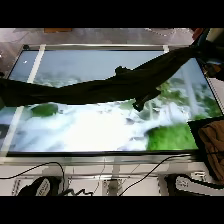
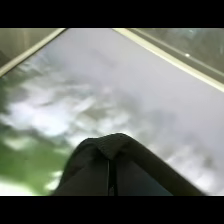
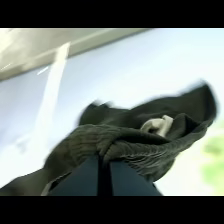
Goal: Fold the clothes and pants, and hang the long-sleeved shirts on hangers.
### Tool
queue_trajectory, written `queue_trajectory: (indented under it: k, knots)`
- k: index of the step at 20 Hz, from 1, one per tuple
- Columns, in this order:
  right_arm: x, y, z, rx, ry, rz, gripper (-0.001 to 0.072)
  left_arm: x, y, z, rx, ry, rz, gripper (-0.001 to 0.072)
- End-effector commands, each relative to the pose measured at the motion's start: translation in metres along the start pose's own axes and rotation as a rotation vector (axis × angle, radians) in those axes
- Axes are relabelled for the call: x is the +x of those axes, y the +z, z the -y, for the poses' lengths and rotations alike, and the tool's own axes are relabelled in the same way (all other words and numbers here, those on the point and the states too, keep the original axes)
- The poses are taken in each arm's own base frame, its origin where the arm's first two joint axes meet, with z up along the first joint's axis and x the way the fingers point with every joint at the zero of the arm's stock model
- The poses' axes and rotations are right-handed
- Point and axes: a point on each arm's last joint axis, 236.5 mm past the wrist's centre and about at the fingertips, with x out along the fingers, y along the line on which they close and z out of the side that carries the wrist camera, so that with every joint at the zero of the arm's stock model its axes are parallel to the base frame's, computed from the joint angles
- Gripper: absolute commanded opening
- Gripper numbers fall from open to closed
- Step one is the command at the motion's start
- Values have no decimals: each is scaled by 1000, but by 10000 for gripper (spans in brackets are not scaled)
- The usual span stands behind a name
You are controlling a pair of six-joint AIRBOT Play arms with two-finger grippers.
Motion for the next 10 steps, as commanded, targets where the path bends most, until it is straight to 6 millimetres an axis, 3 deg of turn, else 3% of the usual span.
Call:
queue_trajectory:
  k: [1,3,4,7,10]
  knots:
    - [-46,-9,71,-65,-238,-77,27,7,-20,-29,117,98,-105,16]
    - [-65,-24,106,-58,-338,-149,27,8,-34,-48,154,153,-169,16]
    - [-71,-25,113,-33,-353,-154,27,7,-36,-56,144,170,-180,16]
    - [-82,-40,124,14,-371,-210,27,3,-48,-73,133,209,-239,17]
    - [-89,-52,134,9,-412,-264,27,-1,-82,-87,223,226,-396,17]
